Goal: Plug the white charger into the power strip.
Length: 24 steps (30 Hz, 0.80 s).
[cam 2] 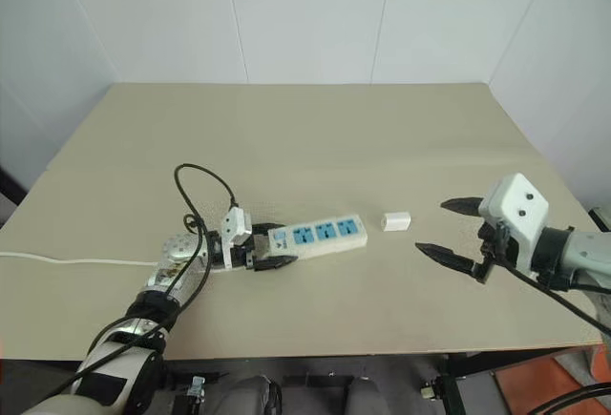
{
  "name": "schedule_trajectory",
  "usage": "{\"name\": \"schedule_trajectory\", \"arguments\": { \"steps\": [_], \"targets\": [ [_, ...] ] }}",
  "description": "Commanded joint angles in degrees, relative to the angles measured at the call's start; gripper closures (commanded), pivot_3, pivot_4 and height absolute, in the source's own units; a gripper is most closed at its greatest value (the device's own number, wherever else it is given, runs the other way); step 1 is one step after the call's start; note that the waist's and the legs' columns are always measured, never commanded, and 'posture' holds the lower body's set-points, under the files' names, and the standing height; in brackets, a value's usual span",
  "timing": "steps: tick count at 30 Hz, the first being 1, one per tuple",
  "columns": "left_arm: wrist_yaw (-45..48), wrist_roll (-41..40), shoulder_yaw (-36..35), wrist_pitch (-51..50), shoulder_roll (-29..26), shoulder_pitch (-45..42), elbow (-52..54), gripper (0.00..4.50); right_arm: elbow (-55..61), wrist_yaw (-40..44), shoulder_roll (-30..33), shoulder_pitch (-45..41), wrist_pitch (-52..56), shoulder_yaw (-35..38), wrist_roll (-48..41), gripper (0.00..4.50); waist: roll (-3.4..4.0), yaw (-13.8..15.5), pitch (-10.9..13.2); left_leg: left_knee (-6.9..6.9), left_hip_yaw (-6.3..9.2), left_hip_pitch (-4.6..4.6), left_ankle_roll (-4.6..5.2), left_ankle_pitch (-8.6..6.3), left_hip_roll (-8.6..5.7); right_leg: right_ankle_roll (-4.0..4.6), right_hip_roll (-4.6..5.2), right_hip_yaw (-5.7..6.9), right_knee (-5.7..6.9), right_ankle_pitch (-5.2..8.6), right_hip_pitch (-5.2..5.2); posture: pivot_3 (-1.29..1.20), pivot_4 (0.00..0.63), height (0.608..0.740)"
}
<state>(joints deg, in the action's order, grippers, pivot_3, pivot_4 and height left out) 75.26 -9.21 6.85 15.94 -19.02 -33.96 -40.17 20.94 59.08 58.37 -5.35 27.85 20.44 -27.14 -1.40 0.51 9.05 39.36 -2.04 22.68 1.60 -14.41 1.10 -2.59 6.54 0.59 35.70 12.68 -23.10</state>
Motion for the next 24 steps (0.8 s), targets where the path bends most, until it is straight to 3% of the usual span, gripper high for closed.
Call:
{"name": "schedule_trajectory", "arguments": {
  "steps": [1, 7, 16, 24],
  "targets": [
    [7.08, -1.30, 2.61, -1.27, -2.06, 1.05, 6.23, 1.19, -6.44, 4.16, 2.89, -7.29, -4.67, -5.31, 3.03, 0.00, 0.00, -0.08, 0.00, 0.00, 0.01, 0.03, 0.00, 0.00, 0.00, 0.01, 0.00, 0.00, 0.00, 0.00, -0.03, 0.00, 0.150, 0.740],
    [5.58, -0.12, 3.22, -0.94, -3.14, 2.75, 7.86, 1.19, -21.41, 11.19, 1.16, -23.69, -10.77, -19.91, 11.20, 0.00, 0.00, -0.37, 0.01, 0.00, 0.01, 0.13, 0.01, 0.00, 0.01, 0.01, -0.01, 0.02, -0.02, 0.01, -0.12, 0.00, 0.150, 0.740],
    [2.50, 0.07, 4.36, -4.23, -4.07, 6.63, 11.98, 1.19, -49.80, 19.66, -8.56, -50.11, -26.32, -42.25, 33.51, 0.00, 0.05, -1.03, 0.04, -0.01, -0.04, 0.17, 0.02, -0.01, 0.01, 0.01, -0.01, 0.04, -0.02, 0.01, -0.18, 0.00, 0.150, 0.740],
    [0.94, -0.07, 4.74, -5.38, -4.08, 8.30, 14.00, 1.19, -65.45, 20.70, -16.48, -59.25, -35.24, -50.52, 44.67, 0.00, 0.08, -0.97, 0.03, -0.02, -0.09, 0.20, 0.02, -0.01, 0.01, 0.00, -0.01, 0.06, 0.10, 0.01, -0.18, 0.00, 0.150, 0.740]
  ]
}}
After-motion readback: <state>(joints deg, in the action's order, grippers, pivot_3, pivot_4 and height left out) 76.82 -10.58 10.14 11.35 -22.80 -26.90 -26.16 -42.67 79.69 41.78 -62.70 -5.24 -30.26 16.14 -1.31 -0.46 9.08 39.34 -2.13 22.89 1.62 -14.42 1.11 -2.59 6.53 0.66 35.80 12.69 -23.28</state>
